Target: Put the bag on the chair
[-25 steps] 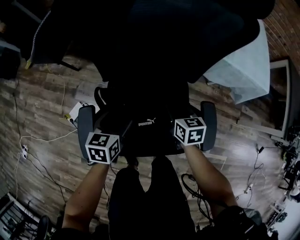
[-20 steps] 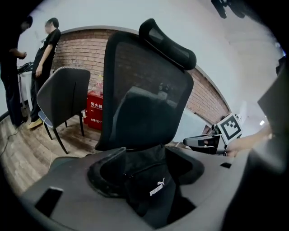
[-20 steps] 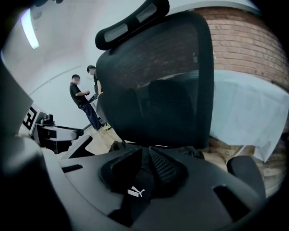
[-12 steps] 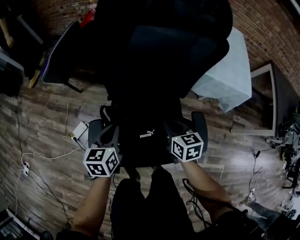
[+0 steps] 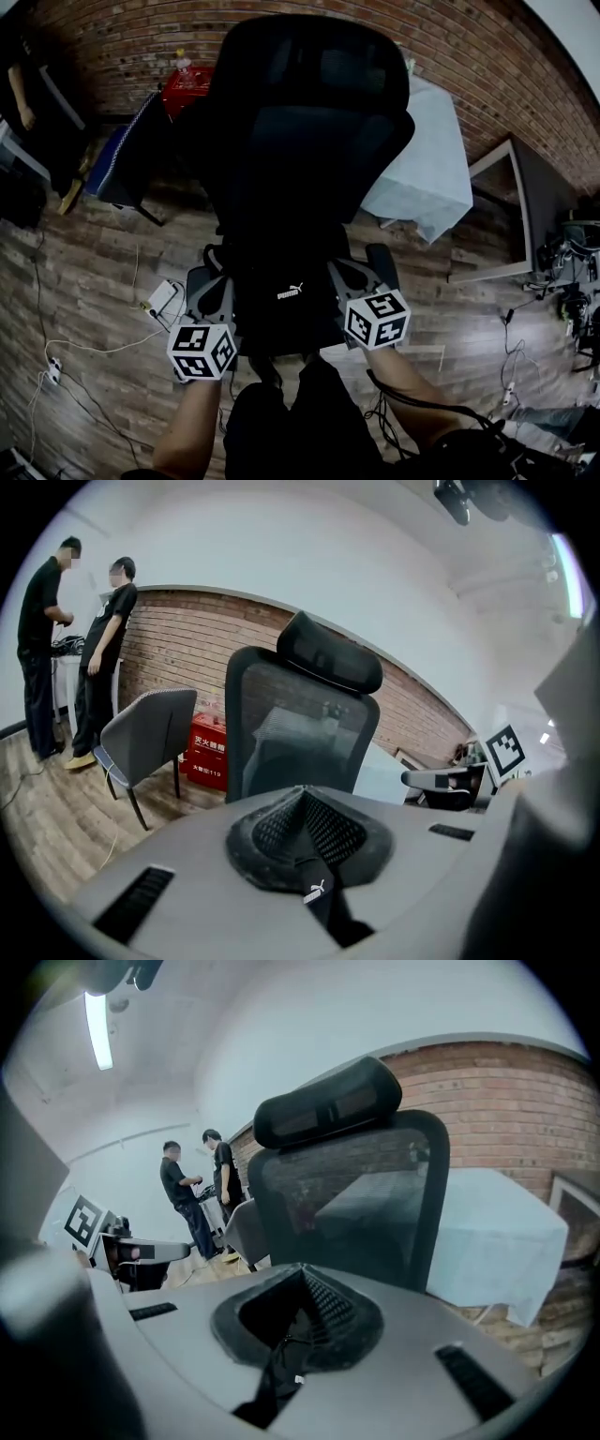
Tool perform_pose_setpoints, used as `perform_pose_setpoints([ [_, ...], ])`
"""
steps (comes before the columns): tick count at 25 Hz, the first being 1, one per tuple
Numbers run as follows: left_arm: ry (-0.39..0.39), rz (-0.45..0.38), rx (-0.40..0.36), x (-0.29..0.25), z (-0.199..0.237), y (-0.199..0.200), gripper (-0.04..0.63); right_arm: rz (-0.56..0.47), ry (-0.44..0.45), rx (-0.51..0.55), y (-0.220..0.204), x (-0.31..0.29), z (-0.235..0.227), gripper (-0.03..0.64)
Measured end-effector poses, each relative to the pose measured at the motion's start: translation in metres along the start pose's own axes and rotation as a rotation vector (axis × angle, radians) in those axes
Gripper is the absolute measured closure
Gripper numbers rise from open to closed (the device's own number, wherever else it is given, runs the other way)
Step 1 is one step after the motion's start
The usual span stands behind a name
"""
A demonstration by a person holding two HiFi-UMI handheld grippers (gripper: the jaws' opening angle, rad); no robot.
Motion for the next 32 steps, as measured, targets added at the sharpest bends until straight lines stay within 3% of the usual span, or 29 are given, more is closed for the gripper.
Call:
perform_pose_setpoints([
  [5, -0.015, -0.032, 0.072, 0.028, 0.005, 0.025, 0.584, -0.063, -0.009, -0.001, 0.018, 0.029, 0.019, 0.600],
  [9, -0.043, -0.088, -0.035, 0.044, 0.001, 0.056, 0.584, -0.119, -0.004, 0.014, 0.037, 0.053, 0.038, 0.600],
  [12, -0.090, -0.119, -0.059, 0.058, -0.008, 0.068, 0.584, -0.167, 0.005, 0.013, 0.049, 0.073, 0.054, 0.600],
  [17, -0.104, -0.160, -0.138, 0.084, -0.022, 0.085, 0.584, -0.255, 0.035, 0.049, 0.073, 0.100, 0.072, 0.600],
  [23, -0.121, -0.200, -0.144, 0.109, -0.039, 0.100, 0.584, -0.281, 0.023, 0.094, 0.088, 0.125, 0.075, 0.600],
  [28, -0.098, -0.267, -0.151, 0.126, -0.052, 0.117, 0.584, -0.330, -0.012, 0.218, 0.104, 0.148, 0.079, 0.600],
  [32, -0.117, -0.292, -0.144, 0.143, -0.073, 0.131, 0.584, -0.370, 0.015, 0.201, 0.118, 0.168, 0.076, 0.600],
])
Point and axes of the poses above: the fingertips, and each gripper's own axes: x backward along the fingers, z to its left, y out of its top, the point moved 10 cm from there along x, backward along the fingers, and after that the axes turned 6 degrees about y, right-handed, at the moved point
